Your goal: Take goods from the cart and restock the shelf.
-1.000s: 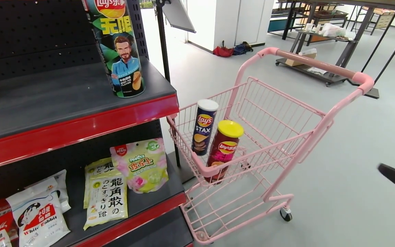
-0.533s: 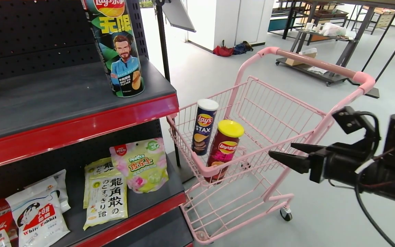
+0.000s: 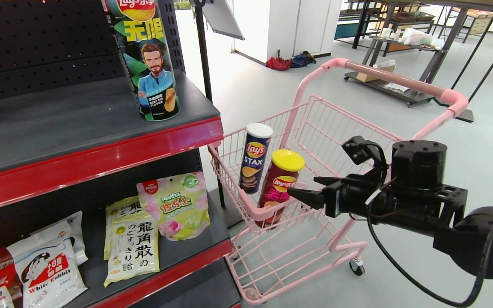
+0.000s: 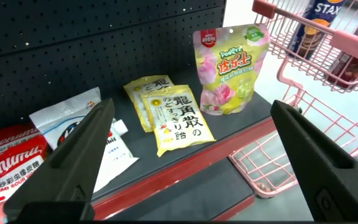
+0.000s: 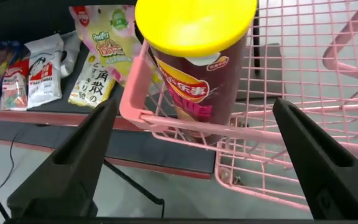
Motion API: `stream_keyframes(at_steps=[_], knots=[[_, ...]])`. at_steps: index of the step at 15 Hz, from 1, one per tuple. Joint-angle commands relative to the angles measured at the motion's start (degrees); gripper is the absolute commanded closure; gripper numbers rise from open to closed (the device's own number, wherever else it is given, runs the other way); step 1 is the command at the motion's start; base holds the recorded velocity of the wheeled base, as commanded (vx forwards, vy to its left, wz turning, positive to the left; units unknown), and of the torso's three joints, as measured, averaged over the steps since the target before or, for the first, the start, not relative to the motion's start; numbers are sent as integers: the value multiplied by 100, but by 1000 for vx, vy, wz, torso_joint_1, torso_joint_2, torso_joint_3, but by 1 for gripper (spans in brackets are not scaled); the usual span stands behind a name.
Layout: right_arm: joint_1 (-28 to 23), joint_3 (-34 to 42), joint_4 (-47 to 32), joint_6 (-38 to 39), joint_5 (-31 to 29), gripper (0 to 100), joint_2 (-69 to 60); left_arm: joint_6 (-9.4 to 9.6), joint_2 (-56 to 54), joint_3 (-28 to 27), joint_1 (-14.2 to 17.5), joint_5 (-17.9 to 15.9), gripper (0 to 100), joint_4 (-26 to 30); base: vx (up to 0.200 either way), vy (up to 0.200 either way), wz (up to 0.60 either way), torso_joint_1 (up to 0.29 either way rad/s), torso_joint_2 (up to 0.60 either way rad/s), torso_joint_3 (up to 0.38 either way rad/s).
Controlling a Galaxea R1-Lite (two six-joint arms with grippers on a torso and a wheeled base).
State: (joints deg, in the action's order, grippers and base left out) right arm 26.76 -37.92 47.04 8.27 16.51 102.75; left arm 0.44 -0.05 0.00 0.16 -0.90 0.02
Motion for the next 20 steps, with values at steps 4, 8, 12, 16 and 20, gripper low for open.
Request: stream_keyframes(at_steps=[4,8,12,16,20], knots=[[66,-409,86,-79,2,0,614,0,5,0,2,2,0,-2,0,0,0,0,0,0],[163,-910,86,-79,-7,0,1001,0,5,0,2,2,0,-2,0,0,0,0,0,0],[163,-1437,86,-88,-51,0,1440,0,5,0,2,2,0,-2,0,0,0,0,0,0],[163,-1718,86,-106,-104,0,1704,9,5,0,2,2,0,6,0,0,0,0,0,0],[163,-1815,86,-97,-130,0,1792,9,5,0,2,2,0,-2,0,0,0,0,0,0]])
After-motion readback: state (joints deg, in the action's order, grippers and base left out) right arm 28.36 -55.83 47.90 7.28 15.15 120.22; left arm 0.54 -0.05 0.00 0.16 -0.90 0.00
